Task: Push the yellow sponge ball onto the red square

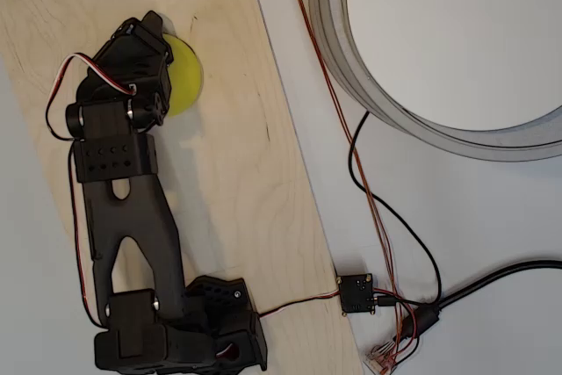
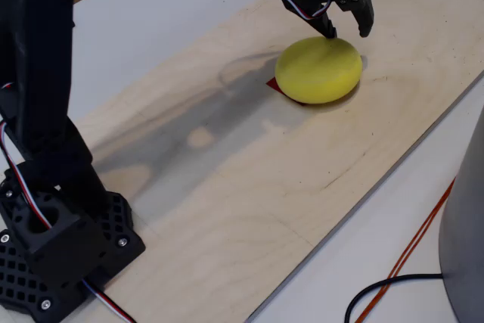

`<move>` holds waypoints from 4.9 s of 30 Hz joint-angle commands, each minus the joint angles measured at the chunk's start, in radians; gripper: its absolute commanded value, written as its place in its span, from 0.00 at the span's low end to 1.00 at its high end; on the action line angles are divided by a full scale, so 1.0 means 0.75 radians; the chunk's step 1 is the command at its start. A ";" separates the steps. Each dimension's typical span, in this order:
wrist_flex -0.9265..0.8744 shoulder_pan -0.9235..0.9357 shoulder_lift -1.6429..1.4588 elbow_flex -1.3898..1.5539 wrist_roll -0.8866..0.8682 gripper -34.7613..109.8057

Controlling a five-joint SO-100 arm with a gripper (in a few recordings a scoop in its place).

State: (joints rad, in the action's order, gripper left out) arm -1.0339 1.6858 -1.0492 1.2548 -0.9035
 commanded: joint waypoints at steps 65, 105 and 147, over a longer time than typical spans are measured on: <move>0.354 0.211 -0.303 0.419 0.499 0.38; 0.354 0.178 -0.389 0.362 0.556 0.39; 1.477 -0.037 -1.260 1.186 1.149 0.33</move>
State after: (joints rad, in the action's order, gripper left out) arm 0.0107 1.6352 -1.9313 2.1200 -0.0123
